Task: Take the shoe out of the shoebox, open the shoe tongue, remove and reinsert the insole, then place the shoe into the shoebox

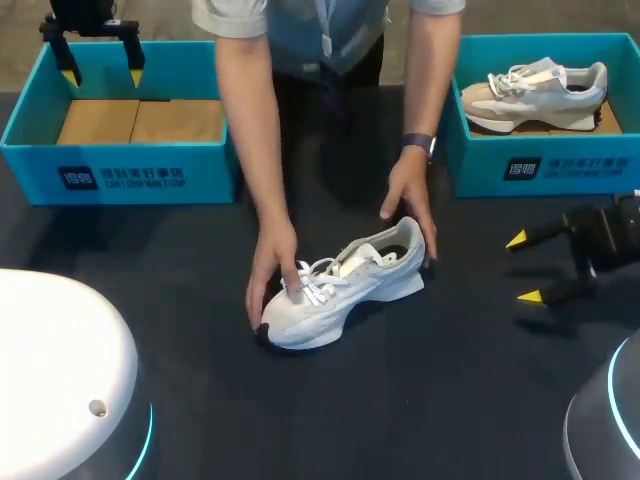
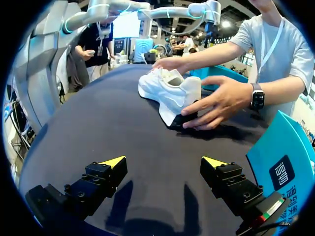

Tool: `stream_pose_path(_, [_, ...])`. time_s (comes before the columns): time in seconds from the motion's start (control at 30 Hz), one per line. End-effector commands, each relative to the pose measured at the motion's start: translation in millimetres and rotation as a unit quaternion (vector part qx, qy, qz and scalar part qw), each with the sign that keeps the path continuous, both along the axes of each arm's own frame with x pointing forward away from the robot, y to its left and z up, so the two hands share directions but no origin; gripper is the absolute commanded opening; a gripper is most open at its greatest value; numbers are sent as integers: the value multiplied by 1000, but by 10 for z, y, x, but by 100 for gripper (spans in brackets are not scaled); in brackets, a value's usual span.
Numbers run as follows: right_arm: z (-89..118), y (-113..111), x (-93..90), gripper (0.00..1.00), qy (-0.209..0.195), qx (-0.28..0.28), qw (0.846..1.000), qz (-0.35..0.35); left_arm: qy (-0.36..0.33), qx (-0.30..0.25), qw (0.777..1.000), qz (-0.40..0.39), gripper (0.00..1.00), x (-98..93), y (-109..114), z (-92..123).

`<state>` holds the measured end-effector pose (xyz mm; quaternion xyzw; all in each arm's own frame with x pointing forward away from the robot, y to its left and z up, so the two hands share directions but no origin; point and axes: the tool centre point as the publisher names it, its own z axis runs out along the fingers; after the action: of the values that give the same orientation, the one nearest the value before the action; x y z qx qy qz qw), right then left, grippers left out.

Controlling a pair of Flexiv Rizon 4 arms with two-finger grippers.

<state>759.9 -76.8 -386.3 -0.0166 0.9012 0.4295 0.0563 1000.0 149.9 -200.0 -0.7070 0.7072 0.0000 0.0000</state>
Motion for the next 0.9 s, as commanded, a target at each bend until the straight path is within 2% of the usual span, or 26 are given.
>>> stream_pose_path(0.03, [-1, 7, 4, 100, 0, -2, 1000, 0, 0, 0, 1000, 0, 100, 0, 0, 0])
stream_pose_path(0.27, [-1, 7, 4, 100, 0, -2, 1000, 0, 0, 0, 1000, 0, 100, 0, 0, 0])
stream_pose_path(0.5, [36, 157, 71, 100, -19, 1, 1000, -22, 0, 0, 1000, 0, 100, 0, 0, 0])
stream_pose_path(0.9, [31, 401, 242, 100, -25, 1, 1000, 1, 0, 0, 1000, 0, 100, 0, 0, 0])
